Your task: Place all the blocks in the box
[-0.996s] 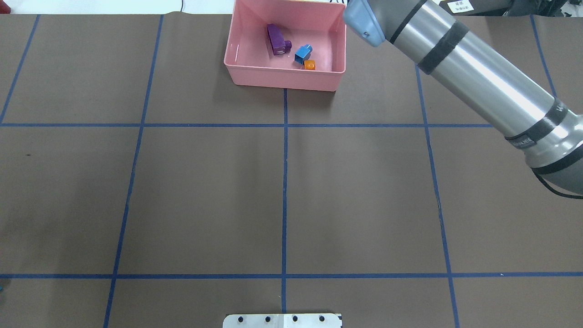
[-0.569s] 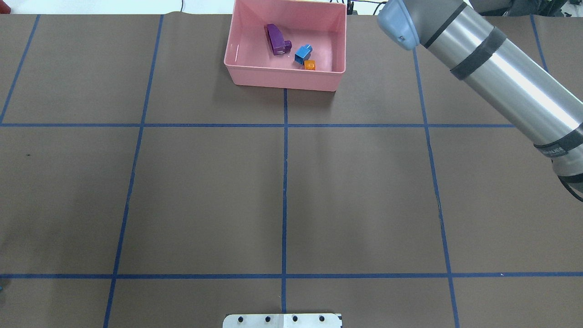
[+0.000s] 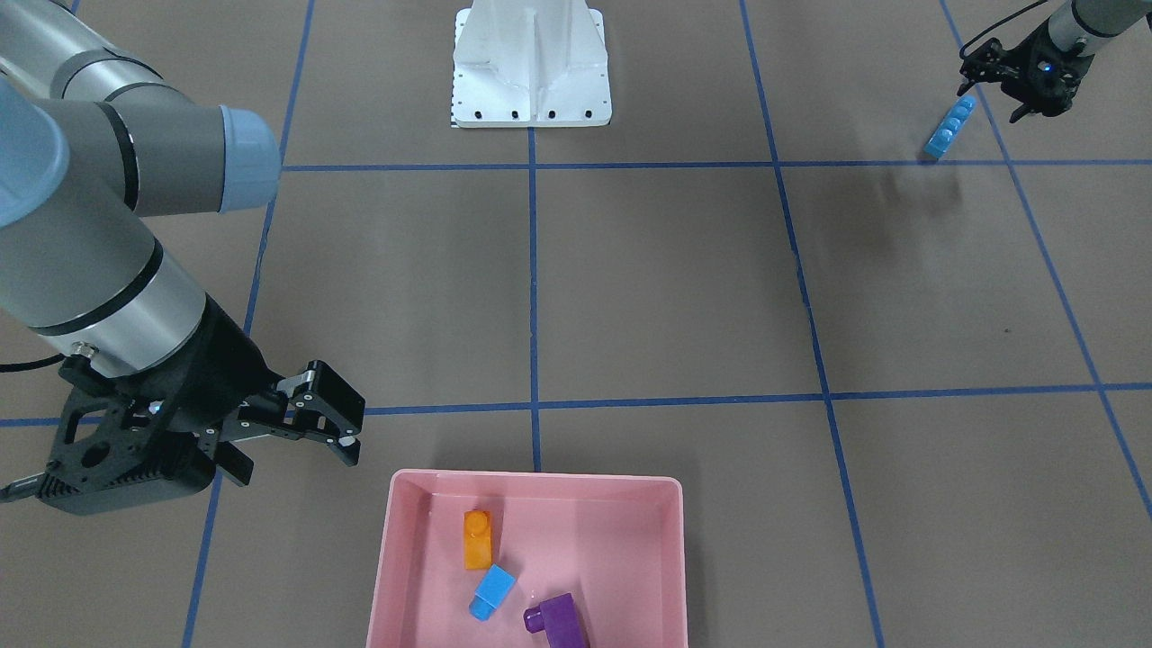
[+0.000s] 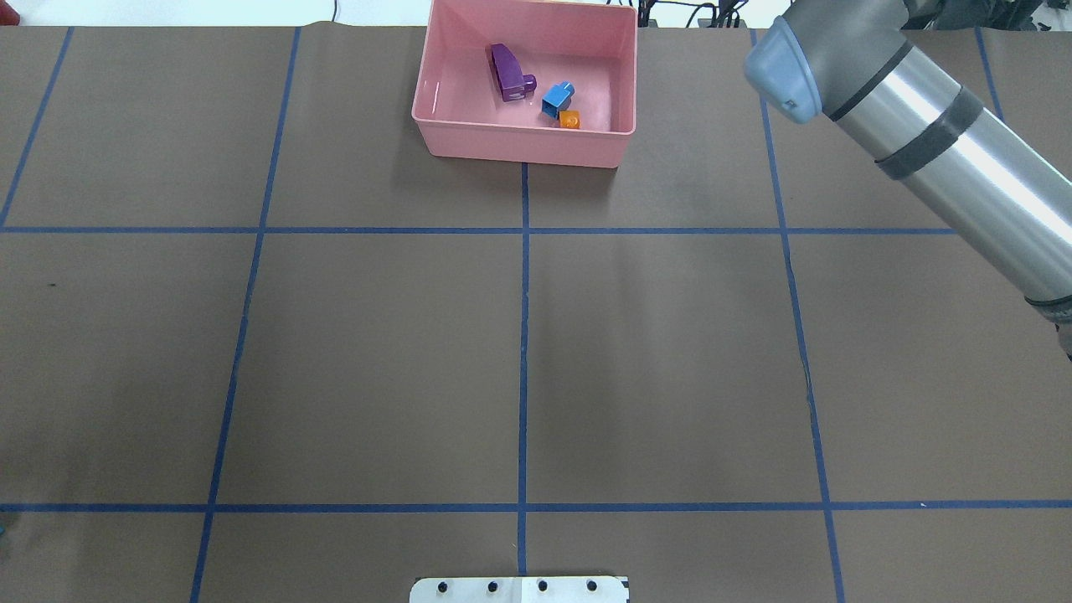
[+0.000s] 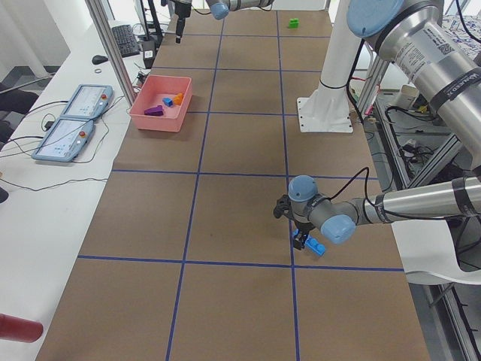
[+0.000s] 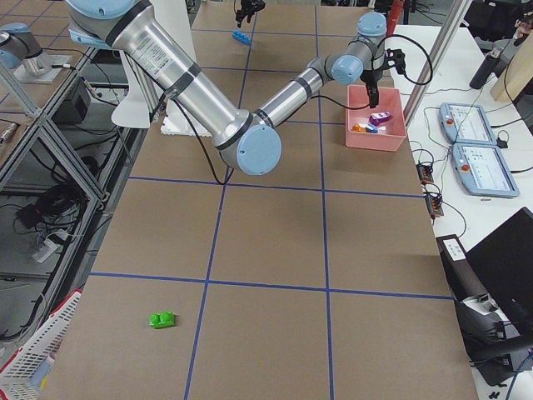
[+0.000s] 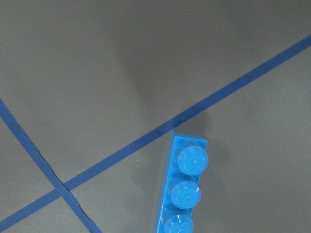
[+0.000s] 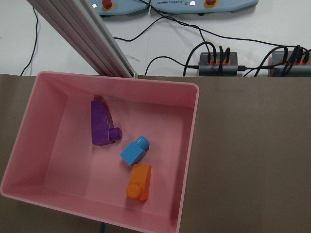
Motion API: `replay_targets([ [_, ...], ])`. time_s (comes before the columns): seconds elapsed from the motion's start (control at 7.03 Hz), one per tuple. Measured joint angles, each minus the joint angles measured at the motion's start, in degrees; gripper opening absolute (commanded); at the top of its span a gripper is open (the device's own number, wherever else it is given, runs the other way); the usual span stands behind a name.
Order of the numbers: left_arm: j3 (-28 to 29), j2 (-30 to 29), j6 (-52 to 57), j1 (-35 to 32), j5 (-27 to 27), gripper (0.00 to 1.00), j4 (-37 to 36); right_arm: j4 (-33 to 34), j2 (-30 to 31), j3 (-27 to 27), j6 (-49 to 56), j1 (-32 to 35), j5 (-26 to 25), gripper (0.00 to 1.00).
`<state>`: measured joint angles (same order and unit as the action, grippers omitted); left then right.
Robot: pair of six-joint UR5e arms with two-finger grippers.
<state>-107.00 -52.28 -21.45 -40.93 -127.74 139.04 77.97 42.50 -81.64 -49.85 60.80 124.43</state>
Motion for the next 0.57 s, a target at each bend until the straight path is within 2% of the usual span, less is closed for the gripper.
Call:
replay_targets([
  [0.28,2.2,-2.1,-0.2,1.3,0.2,1.0,0.0,0.6,4.7,-5.4,0.1,0.0,0.0,1.0],
  [0.57,2.5,-2.4,-0.3,2.1,0.2,1.0,0.0,4.9,7.5,-10.8,1.4,0.0,0.6,1.0],
])
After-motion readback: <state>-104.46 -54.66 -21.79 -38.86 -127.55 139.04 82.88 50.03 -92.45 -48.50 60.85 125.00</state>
